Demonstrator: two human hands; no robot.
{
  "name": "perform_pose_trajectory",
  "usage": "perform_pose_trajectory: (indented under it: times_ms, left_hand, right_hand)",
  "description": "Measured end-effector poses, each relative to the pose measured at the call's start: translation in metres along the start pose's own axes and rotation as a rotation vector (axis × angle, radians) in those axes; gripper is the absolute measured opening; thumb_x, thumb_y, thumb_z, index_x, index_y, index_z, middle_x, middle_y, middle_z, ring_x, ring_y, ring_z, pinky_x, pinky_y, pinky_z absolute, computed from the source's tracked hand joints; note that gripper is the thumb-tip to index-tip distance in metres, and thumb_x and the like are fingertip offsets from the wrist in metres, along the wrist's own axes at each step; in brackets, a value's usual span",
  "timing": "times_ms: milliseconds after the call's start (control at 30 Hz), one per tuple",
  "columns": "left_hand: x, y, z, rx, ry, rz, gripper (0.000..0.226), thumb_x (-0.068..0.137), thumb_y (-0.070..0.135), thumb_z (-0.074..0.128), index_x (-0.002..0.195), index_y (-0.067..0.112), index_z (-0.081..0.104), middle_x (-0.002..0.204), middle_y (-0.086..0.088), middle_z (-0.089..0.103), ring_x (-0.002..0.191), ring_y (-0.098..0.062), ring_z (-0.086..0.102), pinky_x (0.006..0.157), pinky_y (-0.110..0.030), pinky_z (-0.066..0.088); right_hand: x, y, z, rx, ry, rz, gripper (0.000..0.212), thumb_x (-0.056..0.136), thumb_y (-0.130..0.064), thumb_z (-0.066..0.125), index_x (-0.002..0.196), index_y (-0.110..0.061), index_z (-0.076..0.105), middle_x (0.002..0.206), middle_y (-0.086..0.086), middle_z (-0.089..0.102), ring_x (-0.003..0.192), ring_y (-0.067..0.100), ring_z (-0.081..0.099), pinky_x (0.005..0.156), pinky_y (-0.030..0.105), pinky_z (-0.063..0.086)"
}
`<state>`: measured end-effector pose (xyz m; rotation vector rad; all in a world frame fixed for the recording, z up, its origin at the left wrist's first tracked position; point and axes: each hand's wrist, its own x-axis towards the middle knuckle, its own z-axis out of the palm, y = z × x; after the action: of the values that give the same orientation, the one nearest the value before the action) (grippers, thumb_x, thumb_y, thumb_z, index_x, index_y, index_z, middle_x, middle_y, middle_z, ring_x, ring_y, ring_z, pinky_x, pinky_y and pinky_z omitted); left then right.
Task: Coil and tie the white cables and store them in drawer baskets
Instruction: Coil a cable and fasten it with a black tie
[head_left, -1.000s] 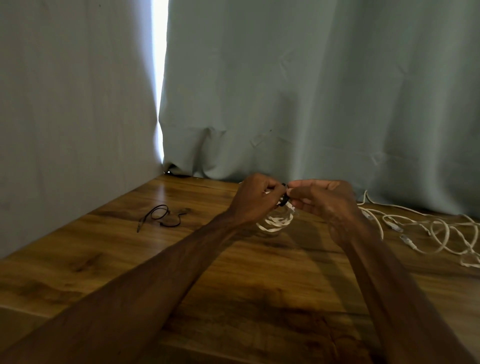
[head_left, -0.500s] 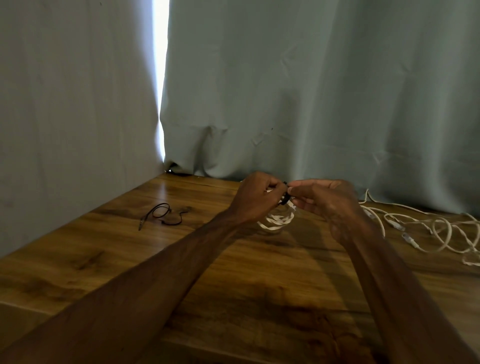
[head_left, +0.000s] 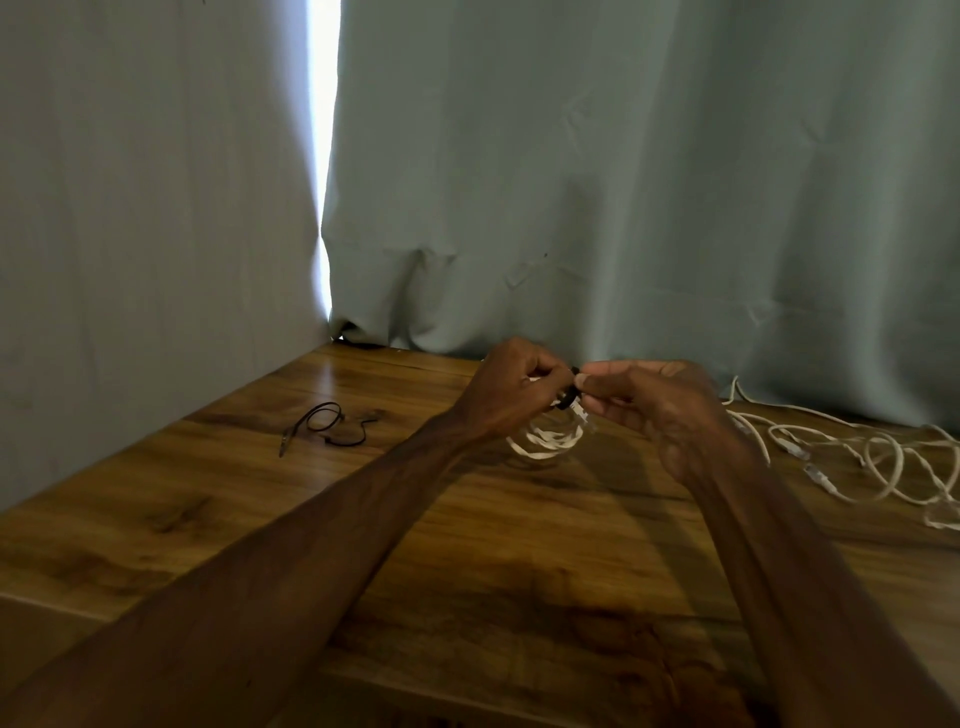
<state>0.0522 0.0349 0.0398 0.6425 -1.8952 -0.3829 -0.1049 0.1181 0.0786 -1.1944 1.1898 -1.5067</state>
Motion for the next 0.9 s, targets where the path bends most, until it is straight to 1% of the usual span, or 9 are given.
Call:
perform_pose_trajectory:
  times_ms: [133,200,300,433,600,733,800,867,900]
  left_hand:
    - [0.000,0.002,-0.003,0.056,0.000,0.043,0.034,0.086,0.014,0.057,0.053,0.006,0.061,0.049,-0.007,0.054,0.047,-0.025,0.045,0.054,-0.047,0.044]
    - [0.001,0.005,-0.005,0.088,0.005,0.074,0.035,0.085,0.016,0.057,0.050,0.017,0.057,0.047,0.001,0.050,0.048,-0.023,0.044,0.054,-0.044,0.043]
    - [-0.001,0.013,-0.009,0.114,-0.037,0.131,0.029,0.082,0.031,0.055,0.054,0.033,0.060,0.051,0.011,0.056,0.051,-0.015,0.052,0.054,-0.031,0.042]
    - [-0.002,0.014,-0.008,0.163,-0.076,0.209,0.031,0.082,0.035,0.061,0.070,0.012,0.078,0.059,0.003,0.069,0.052,-0.016,0.060,0.052,-0.031,0.045]
    - [-0.002,0.016,-0.006,0.155,-0.048,0.224,0.022,0.084,0.018,0.068,0.067,0.009,0.076,0.055,0.003,0.067,0.050,-0.015,0.055,0.058,-0.010,0.035]
    - [-0.001,0.017,-0.007,0.125,-0.016,0.187,0.026,0.083,0.019,0.064,0.064,0.007,0.077,0.054,-0.001,0.067,0.049,-0.019,0.056,0.058,-0.008,0.034]
    - [-0.001,0.018,-0.009,0.124,-0.025,0.205,0.025,0.084,0.018,0.066,0.063,0.007,0.077,0.054,-0.001,0.067,0.048,-0.022,0.056,0.062,-0.004,0.034]
    - [-0.001,0.020,-0.010,0.121,-0.037,0.195,0.027,0.083,0.024,0.065,0.065,0.007,0.078,0.055,-0.001,0.069,0.048,-0.022,0.057,0.058,-0.008,0.036]
    - [-0.002,0.020,-0.009,0.120,-0.042,0.188,0.030,0.082,0.027,0.064,0.065,0.008,0.078,0.056,0.000,0.069,0.049,-0.022,0.057,0.054,-0.015,0.039]
  right_hand:
    - [0.001,-0.002,-0.001,0.052,-0.028,0.047,0.018,0.075,0.014,0.077,0.092,0.007,0.074,0.083,0.018,0.078,0.072,0.022,0.078,0.066,0.021,0.063]
    - [0.002,-0.001,-0.002,0.059,-0.037,0.052,0.021,0.074,0.014,0.078,0.094,0.007,0.074,0.086,0.019,0.078,0.074,0.023,0.078,0.066,0.021,0.062]
    - [0.004,0.001,-0.003,0.063,-0.059,0.047,0.021,0.075,0.012,0.078,0.095,0.007,0.074,0.087,0.019,0.077,0.072,0.020,0.078,0.065,0.020,0.062]
    - [0.006,0.002,-0.008,0.074,-0.147,0.096,0.023,0.081,0.010,0.074,0.103,0.003,0.074,0.092,0.015,0.078,0.075,0.015,0.077,0.064,0.017,0.060]
    - [0.010,-0.001,-0.011,0.152,-0.188,0.181,0.021,0.082,0.009,0.072,0.100,0.001,0.075,0.091,0.010,0.079,0.081,0.013,0.077,0.068,0.019,0.061]
    - [0.012,-0.001,-0.013,0.165,-0.218,0.166,0.036,0.068,0.000,0.079,0.103,0.004,0.074,0.100,0.014,0.078,0.091,0.017,0.077,0.071,0.022,0.062]
    - [0.015,0.000,-0.016,0.144,-0.250,0.160,0.029,0.074,-0.002,0.078,0.102,0.005,0.074,0.100,0.015,0.077,0.089,0.017,0.076,0.074,0.024,0.063]
    - [0.017,0.000,-0.018,0.118,-0.262,0.150,0.019,0.081,-0.001,0.075,0.099,0.005,0.074,0.096,0.016,0.076,0.084,0.016,0.076,0.075,0.026,0.063]
    - [0.018,0.000,-0.018,0.085,-0.254,0.136,0.016,0.084,-0.001,0.073,0.099,0.005,0.074,0.094,0.016,0.076,0.082,0.016,0.075,0.075,0.027,0.064]
